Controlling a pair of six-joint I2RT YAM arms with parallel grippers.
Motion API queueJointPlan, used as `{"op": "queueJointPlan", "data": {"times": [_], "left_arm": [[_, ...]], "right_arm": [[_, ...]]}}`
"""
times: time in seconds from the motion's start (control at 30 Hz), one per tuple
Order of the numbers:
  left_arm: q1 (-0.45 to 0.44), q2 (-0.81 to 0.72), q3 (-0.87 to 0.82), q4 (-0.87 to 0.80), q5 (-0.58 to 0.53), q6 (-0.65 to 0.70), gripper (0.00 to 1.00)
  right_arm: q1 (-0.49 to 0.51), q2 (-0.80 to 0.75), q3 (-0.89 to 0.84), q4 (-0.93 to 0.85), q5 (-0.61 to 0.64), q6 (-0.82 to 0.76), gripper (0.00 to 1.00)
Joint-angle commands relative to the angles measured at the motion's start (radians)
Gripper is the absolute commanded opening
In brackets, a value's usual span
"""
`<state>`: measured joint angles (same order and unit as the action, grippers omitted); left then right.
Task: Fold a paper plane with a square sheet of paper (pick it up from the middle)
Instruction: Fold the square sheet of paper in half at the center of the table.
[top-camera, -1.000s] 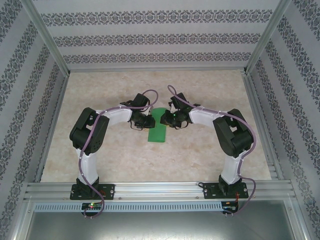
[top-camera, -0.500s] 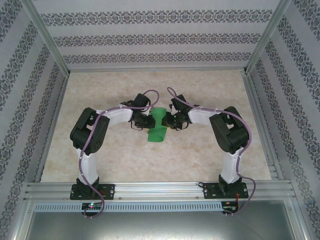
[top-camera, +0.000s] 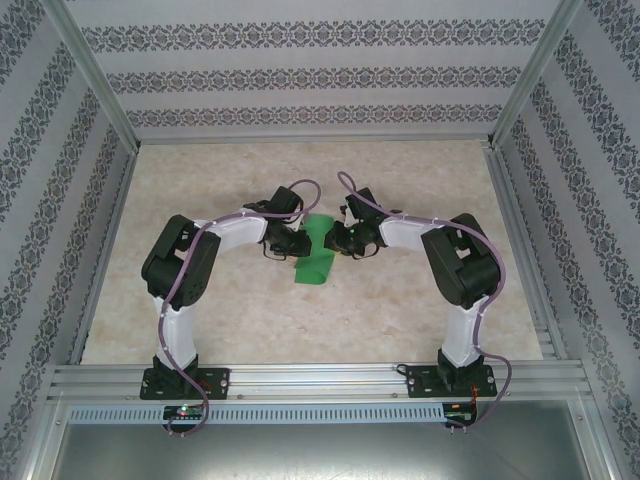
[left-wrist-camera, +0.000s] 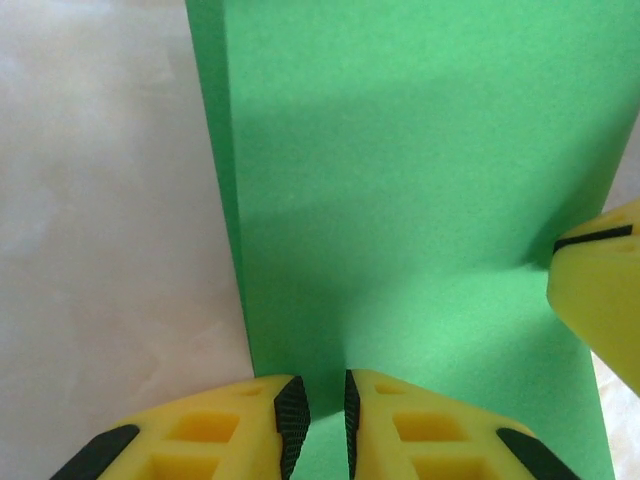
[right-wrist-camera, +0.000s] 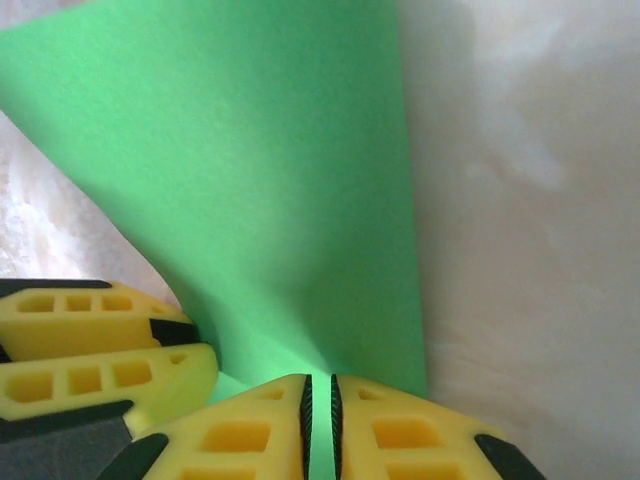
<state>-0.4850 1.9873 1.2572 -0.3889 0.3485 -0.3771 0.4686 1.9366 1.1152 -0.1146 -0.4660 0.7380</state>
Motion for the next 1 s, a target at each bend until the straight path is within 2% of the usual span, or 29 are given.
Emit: {"op": "queueJointPlan", "data": {"times": [0.0, 0.27, 0.53, 0.97], "left_arm": [[-0.001, 0.130, -0.063, -0.134, -0.180, 0.032, 0.26], [-0.001, 0.125, -0.064, -0.153, -0.221, 0.040, 0.26], [-0.001, 0.131, -0.068, -0.168, -0.247, 0.045, 0.26], [-0.006, 0.136, -0.057, -0.173, -0.241, 0.038, 0.26]], "right_arm": [[-0.014, 0.048, 0.044, 0.005, -0.004, 0.002, 0.15], [-0.043, 0.103, 0.081, -0.060, 0.069, -0.044, 0.14], [-0.050, 0.068, 0.135, -0.117, 0.123, -0.063, 0.13], [-0.018, 0.142, 0.243, -0.111, 0.066, -0.057, 0.12]]}}
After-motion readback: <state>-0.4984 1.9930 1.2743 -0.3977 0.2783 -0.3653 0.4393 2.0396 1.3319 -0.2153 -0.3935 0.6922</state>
